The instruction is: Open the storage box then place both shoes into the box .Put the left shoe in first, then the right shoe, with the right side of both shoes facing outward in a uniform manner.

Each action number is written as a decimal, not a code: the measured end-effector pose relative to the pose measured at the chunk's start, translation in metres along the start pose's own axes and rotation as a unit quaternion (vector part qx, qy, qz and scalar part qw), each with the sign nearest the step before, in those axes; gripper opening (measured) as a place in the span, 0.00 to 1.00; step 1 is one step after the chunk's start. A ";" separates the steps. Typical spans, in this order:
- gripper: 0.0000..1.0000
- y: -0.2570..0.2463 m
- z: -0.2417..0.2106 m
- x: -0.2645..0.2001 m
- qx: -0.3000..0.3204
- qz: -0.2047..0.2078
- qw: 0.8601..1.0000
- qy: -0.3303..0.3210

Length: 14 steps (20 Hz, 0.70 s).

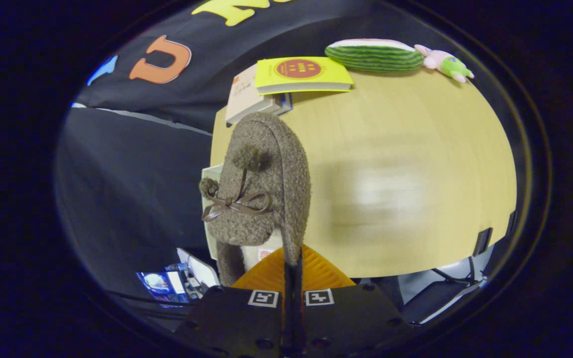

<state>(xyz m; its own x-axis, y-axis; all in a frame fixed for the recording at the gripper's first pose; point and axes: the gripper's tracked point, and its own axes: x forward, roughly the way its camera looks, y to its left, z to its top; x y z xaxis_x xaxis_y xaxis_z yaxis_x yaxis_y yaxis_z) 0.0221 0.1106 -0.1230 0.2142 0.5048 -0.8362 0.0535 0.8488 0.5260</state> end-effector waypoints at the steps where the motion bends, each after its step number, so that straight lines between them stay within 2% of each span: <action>1: 0.06 0.019 -0.002 0.006 0.000 0.004 1.000 0.005; 4: 0.06 0.066 -0.007 0.033 -0.007 -0.010 1.000 0.013; 7: 0.06 0.088 -0.012 0.067 0.004 -0.037 0.999 0.022; 14: 0.06 0.068 -0.028 0.115 0.033 -0.097 0.994 0.029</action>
<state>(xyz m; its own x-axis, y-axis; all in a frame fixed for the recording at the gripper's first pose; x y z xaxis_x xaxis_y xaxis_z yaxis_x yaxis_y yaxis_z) 0.0236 0.2309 -0.1880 0.1366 0.3433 -0.9292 0.1516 0.9197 0.3621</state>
